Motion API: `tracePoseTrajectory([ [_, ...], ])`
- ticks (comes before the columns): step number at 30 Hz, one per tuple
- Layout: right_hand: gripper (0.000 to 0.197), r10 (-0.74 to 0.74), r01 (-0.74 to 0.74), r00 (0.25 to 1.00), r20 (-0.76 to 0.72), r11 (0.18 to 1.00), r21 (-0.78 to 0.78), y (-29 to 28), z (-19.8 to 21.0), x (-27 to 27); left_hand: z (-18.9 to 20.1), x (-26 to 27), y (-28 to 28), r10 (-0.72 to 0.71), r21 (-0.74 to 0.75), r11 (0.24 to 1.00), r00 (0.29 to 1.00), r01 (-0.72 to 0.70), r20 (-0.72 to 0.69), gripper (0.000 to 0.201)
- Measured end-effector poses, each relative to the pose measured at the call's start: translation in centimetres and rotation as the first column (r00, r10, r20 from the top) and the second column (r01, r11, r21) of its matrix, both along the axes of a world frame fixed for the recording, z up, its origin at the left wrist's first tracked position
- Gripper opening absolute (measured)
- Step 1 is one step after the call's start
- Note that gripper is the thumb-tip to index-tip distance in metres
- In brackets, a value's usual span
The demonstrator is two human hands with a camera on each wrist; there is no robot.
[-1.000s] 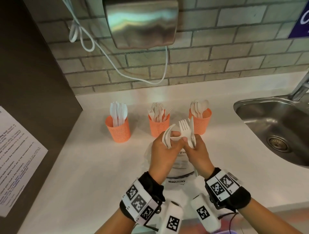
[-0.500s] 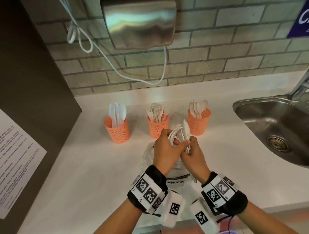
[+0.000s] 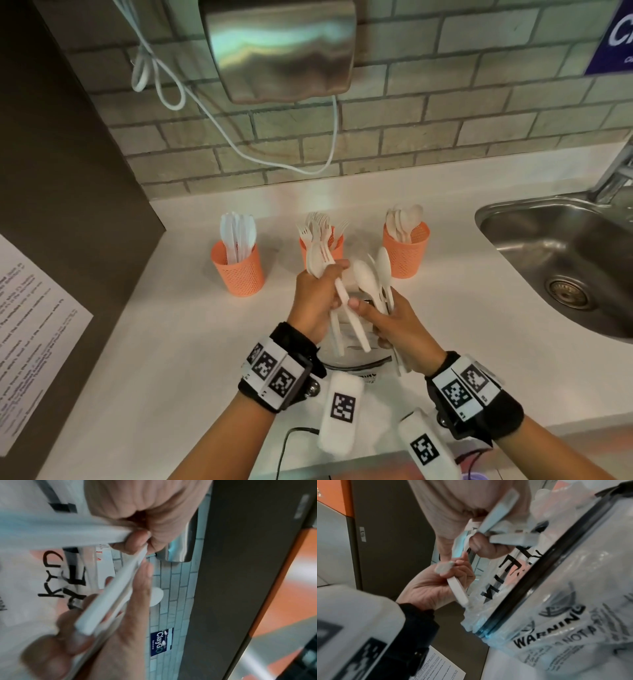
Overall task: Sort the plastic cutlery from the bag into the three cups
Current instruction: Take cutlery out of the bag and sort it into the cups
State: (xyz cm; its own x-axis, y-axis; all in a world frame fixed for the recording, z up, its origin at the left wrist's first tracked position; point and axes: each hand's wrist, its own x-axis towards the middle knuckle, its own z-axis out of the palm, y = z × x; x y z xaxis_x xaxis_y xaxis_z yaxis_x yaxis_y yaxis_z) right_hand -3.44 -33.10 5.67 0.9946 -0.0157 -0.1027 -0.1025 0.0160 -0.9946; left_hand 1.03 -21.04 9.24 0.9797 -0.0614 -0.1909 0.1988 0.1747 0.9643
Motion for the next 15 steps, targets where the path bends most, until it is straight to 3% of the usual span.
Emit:
tracePoseTrajectory([
  [4,0.035,0.001,0.001,0.998,-0.068,1.000,0.023,-0.6,-0.1,0.0,1.8,1.3,1.5,-0.029,-0.176,0.984,0.999,0.024,-0.027,0.029],
  [8,0.023,0.037,-0.029,0.994,-0.101,0.997,0.074,-1.0,0.6,0.1,4.1,4.0,2.6,0.002,-0.230,0.973,1.000,0.004,0.027,0.020],
  [11,0.037,0.019,-0.010,0.995,-0.103,0.997,0.083,-1.3,1.2,0.3,5.6,7.0,2.5,0.081,-0.247,0.968,0.991,-0.053,0.102,0.012],
  [15,0.045,0.005,0.002,0.996,-0.085,0.996,0.090,-1.7,1.9,0.6,6.1,10.9,1.6,0.104,-0.189,0.980,0.958,-0.054,0.268,0.020],
])
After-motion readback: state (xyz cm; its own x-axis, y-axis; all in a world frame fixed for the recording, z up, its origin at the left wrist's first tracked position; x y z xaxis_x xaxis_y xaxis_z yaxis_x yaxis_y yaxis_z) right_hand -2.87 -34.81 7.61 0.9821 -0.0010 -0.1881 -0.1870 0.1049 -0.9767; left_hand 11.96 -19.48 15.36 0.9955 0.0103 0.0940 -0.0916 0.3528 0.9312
